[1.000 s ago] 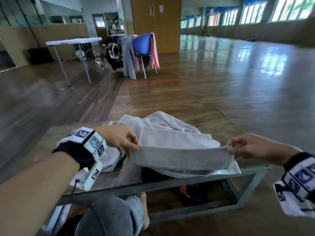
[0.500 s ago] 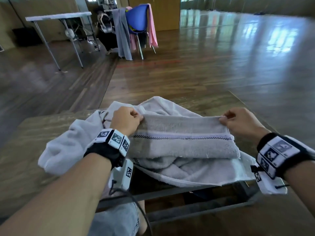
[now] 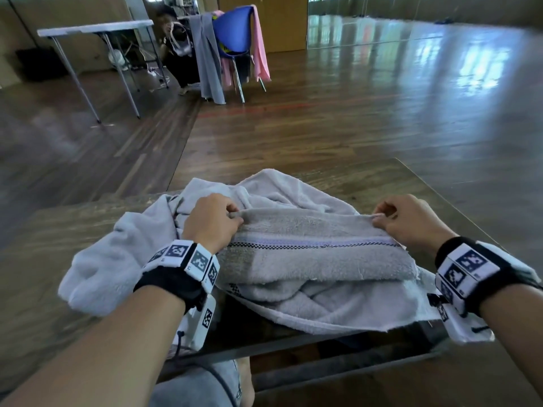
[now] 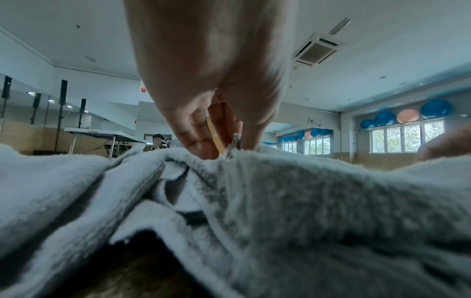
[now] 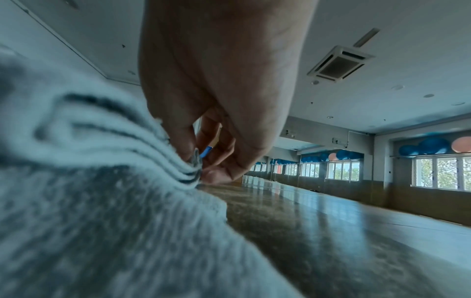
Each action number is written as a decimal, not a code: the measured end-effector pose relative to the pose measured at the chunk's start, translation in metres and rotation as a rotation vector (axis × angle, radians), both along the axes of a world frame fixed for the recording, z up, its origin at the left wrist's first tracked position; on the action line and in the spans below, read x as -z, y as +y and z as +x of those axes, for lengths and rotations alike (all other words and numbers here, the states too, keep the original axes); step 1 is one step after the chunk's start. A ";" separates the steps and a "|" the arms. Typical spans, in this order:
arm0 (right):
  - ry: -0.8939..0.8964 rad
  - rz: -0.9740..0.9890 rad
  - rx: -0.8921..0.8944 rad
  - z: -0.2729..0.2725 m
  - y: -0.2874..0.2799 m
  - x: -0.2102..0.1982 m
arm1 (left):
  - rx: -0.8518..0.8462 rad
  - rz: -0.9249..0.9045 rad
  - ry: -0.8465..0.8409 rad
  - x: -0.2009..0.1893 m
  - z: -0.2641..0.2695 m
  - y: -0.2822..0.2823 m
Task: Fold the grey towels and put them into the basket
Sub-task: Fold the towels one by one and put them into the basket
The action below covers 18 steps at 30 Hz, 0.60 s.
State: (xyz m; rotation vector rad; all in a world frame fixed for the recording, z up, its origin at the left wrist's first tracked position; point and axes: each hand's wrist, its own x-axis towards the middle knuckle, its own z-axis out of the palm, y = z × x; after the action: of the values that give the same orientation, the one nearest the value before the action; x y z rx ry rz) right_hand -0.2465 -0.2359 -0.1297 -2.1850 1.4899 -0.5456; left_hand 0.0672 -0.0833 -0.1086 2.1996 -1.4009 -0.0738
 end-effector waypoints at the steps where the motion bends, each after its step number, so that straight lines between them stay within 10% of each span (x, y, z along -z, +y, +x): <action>1: -0.008 -0.012 0.000 -0.001 0.001 -0.003 | 0.009 -0.012 -0.003 -0.003 -0.002 0.001; 14: -0.675 -0.447 0.004 -0.030 0.024 -0.079 | 0.147 -0.765 -0.038 -0.076 -0.016 0.026; 18: -0.493 -0.250 -0.021 -0.048 0.037 -0.049 | 0.179 -0.442 0.123 -0.046 -0.014 0.041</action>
State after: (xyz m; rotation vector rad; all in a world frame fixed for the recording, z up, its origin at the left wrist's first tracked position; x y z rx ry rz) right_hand -0.2945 -0.1988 -0.0804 -2.0308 1.1788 -1.2166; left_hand 0.0528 -0.0426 -0.0624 1.6819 -1.3879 0.0346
